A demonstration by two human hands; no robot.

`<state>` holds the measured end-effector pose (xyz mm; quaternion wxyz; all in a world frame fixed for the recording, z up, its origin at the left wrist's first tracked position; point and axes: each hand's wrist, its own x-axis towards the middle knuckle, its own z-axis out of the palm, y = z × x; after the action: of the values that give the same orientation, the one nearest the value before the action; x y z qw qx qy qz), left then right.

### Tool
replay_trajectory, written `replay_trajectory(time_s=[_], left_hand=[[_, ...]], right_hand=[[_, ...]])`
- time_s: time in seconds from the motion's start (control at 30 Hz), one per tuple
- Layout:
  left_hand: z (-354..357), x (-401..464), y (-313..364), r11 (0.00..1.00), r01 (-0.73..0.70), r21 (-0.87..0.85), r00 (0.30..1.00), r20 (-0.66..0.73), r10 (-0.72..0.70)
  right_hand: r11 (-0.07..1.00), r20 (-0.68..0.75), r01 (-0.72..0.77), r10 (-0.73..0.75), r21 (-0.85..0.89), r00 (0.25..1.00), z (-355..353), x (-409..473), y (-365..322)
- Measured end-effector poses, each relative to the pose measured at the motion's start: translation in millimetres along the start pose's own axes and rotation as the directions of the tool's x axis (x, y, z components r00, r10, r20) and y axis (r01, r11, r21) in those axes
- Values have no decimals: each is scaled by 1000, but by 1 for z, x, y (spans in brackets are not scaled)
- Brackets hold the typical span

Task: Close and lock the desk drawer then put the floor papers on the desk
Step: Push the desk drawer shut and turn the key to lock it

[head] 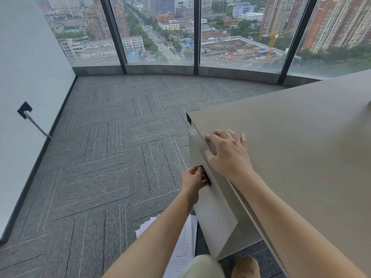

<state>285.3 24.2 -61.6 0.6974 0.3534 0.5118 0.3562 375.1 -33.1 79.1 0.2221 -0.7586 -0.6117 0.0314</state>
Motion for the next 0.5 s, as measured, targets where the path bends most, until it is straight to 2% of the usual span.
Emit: replay_trajectory(time_s=[0.27, 0.5], left_hand=[[-12, 5, 1, 992, 105, -74, 994, 44, -102], [-10, 9, 8, 978, 197, -70, 980, -23, -199]], right_hand=[[1000, 2, 2, -2, -12, 1000, 0, 0, 1], [1000, 0, 3, -3, -6, 1000, 1, 0, 2]])
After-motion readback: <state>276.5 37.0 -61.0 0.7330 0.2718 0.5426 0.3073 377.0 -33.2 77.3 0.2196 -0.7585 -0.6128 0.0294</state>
